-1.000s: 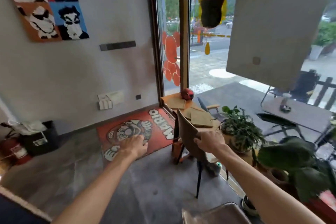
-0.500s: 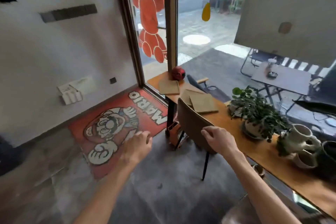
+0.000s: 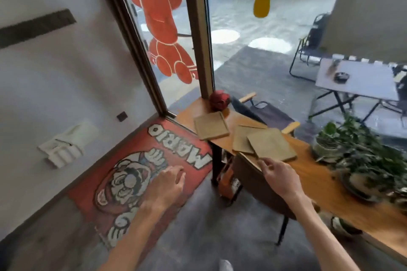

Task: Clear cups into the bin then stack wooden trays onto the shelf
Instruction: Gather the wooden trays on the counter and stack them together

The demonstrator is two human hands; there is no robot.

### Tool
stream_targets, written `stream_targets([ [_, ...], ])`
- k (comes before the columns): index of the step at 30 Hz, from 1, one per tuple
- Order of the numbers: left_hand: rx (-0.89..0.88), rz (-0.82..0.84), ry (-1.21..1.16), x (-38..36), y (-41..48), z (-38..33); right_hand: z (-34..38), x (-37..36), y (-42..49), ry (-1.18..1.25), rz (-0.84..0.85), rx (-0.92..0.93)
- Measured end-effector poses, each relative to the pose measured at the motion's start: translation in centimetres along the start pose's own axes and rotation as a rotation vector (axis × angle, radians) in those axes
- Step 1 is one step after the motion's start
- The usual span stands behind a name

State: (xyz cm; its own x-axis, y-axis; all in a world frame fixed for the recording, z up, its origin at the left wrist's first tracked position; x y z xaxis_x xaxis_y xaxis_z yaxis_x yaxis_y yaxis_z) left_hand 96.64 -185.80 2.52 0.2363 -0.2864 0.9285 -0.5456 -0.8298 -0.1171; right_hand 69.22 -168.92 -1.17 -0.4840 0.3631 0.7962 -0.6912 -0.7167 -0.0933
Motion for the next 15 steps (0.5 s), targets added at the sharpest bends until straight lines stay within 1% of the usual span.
stream_targets([
  [2, 0.021, 0.011, -0.001, 0.9, 4.1, 1.2, 2.0, -1.9, 2.9, -0.001, 0.013, -0.015],
  [4, 0.025, -0.017, -0.012, 1.1, 8.2, 2.1, 3.4, -3.5, 5.8, 0.040, 0.012, -0.051],
  [8, -0.042, -0.052, -0.100, 1.2, 18.0, 2.5, 4.7, -5.6, 11.9, 0.059, -0.044, -0.156],
  [11, -0.081, 0.003, -0.111, 0.6, 25.7, 2.8, 4.2, -7.0, 15.8, 0.061, -0.097, -0.272],
  [15, -0.096, 0.126, -0.139, -1.3, 35.4, 4.1, 4.2, -7.7, 19.9, 0.049, -0.158, -0.420],
])
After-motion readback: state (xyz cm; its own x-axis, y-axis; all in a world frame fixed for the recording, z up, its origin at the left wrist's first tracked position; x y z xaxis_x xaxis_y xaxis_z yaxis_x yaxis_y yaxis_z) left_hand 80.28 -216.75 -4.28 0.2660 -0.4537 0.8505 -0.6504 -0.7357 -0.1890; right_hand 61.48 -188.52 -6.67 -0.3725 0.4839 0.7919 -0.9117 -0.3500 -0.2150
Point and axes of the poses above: each hand's wrist, its own y-axis towards the middle knuckle, its own x-axis out of the back of the hand, z = x × y, the point moved 5 cm from there along y, towards the middle knuckle, and after that the axes turned 2 degrees about -y, right-handed, at the moved point
